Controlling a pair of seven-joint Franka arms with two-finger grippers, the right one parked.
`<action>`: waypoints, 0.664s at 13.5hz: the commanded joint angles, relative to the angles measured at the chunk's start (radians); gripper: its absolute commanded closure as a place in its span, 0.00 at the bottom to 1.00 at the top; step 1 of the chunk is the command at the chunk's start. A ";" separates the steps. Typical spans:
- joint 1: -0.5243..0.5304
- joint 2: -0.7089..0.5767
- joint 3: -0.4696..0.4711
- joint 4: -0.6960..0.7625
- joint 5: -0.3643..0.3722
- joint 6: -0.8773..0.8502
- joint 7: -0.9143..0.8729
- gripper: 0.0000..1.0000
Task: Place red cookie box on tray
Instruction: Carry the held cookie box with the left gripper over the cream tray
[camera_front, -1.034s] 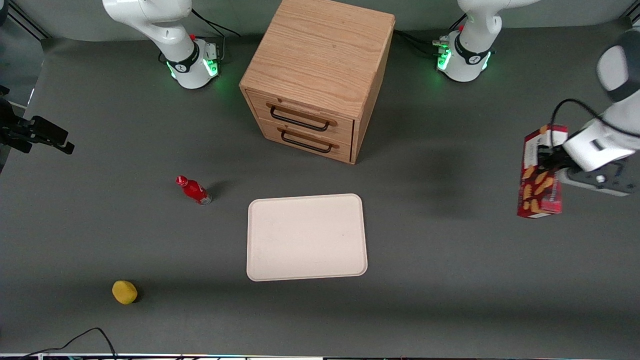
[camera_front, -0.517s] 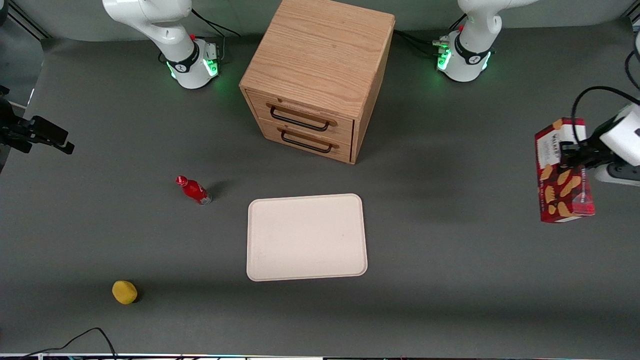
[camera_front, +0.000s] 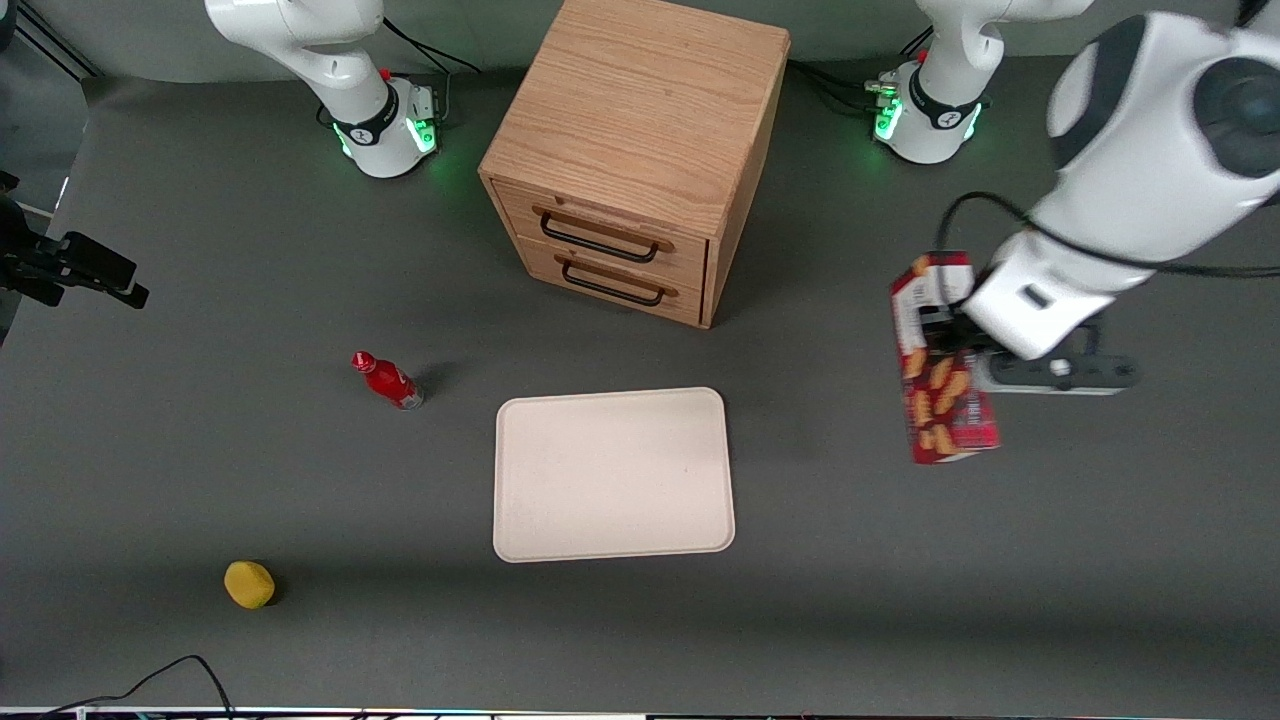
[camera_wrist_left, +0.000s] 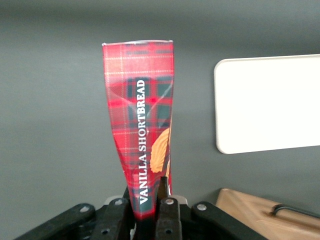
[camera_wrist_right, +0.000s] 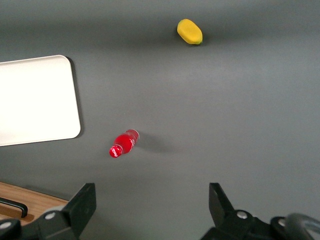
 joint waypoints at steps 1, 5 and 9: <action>-0.125 0.181 0.017 0.198 0.025 -0.005 -0.153 1.00; -0.179 0.376 0.018 0.321 0.027 0.122 -0.216 1.00; -0.187 0.379 0.017 0.319 0.073 0.072 -0.271 1.00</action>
